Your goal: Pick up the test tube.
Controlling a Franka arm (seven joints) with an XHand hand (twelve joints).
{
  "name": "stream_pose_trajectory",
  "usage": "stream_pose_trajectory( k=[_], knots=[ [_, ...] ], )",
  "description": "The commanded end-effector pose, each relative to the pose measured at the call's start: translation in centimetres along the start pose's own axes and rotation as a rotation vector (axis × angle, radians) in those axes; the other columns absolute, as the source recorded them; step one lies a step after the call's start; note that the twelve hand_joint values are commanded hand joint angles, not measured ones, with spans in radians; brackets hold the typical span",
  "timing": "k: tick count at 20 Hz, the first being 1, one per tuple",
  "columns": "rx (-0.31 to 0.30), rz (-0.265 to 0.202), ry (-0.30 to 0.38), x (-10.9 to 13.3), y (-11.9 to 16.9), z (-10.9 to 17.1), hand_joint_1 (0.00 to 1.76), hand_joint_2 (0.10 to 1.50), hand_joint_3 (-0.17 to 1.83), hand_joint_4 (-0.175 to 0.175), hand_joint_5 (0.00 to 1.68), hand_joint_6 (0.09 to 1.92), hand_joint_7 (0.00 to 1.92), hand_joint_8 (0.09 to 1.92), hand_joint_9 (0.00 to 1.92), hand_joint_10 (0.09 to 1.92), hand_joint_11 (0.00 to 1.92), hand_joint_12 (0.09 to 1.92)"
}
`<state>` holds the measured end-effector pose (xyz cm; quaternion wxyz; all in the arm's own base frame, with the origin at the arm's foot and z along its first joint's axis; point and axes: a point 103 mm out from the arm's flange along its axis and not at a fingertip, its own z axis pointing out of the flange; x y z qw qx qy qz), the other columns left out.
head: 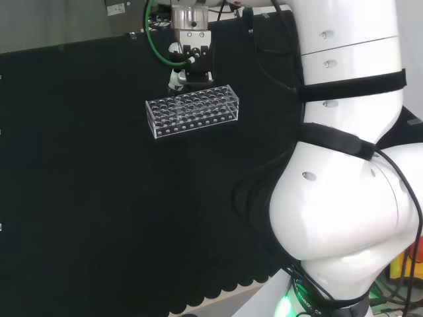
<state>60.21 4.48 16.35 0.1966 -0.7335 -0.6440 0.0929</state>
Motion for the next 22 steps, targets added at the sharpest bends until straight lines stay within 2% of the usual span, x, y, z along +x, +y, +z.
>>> stream_pose_trajectory(
  k=[1, 4, 7, 13, 15, 22],
  knots=[
    [-0.137, 0.021, 0.147, 0.7, 0.2, -0.5, 1.41, 0.84, 0.25, -0.175, 1.28, 0.49, 1.37, 0.57, 1.31, 0.37, 1.01, 1.07],
    [-0.153, 0.012, 0.187, 0.7, 0.1, -0.9, 1.43, 0.70, 0.49, -0.175, 1.32, 0.46, 1.41, 0.55, 1.35, 0.36, 1.13, 0.97],
    [-0.143, 0.009, 0.196, 0.6, -0.1, -1.5, 1.43, 0.65, 0.57, -0.175, 1.33, 0.48, 1.41, 0.56, 1.36, 0.39, 1.16, 0.95],
    [-0.135, 0.015, 0.218, 0.2, -1.1, -2.5, 1.43, 0.63, 0.61, -0.175, 1.33, 0.50, 1.41, 0.58, 1.35, 0.42, 1.16, 0.94],
    [-0.135, 0.021, 0.220, 1.3, -1.0, -2.4, 1.43, 0.63, 0.61, -0.175, 1.33, 0.51, 1.41, 0.58, 1.35, 0.43, 1.16, 0.94],
    [-0.147, 0.019, 0.272, -0.9, -2.3, -6.0, 1.43, 0.62, 0.65, -0.175, 1.32, 0.52, 1.41, 0.59, 1.34, 0.45, 1.15, 0.95]
  ],
)
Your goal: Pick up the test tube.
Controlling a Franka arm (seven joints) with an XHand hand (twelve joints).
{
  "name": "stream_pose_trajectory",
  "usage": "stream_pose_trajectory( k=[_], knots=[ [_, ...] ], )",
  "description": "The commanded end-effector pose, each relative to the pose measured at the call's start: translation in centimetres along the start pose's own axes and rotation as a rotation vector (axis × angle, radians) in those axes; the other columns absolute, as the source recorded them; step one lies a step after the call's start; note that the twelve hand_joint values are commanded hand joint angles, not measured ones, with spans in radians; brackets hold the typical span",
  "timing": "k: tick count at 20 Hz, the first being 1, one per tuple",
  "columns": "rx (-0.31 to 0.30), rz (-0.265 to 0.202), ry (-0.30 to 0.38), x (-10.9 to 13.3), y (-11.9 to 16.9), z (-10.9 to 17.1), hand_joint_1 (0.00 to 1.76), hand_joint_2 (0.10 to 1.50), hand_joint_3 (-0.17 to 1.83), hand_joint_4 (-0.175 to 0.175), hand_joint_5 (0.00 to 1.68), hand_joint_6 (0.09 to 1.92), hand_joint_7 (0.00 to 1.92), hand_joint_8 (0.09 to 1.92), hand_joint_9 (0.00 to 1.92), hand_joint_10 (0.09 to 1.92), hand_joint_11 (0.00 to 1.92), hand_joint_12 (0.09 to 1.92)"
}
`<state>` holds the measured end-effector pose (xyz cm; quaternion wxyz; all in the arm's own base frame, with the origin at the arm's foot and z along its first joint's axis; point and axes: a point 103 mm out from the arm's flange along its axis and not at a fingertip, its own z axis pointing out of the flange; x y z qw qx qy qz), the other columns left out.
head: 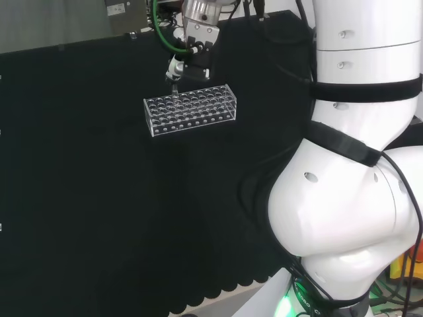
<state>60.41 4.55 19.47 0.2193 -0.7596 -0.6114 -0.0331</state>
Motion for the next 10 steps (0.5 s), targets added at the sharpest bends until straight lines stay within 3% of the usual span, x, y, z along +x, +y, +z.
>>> stream_pose_trajectory(
  k=[1, 8, 10],
  knots=[
    [-0.014, -0.013, 0.045, -0.5, -0.9, -4.0, 1.43, 0.62, 0.65, -0.175, 1.32, 0.52, 1.41, 0.59, 1.34, 0.45, 1.15, 0.95],
    [-0.038, -0.029, 0.045, 0.4, -1.7, -6.9, 1.43, 0.61, 0.65, -0.175, 1.32, 0.52, 1.41, 0.59, 1.34, 0.46, 1.14, 0.96],
    [-0.046, -0.038, 0.044, 0.9, -2.1, -7.8, 1.43, 0.66, 0.58, -0.175, 1.30, 0.41, 1.39, 0.66, 1.31, 0.54, 1.13, 0.97]
  ],
)
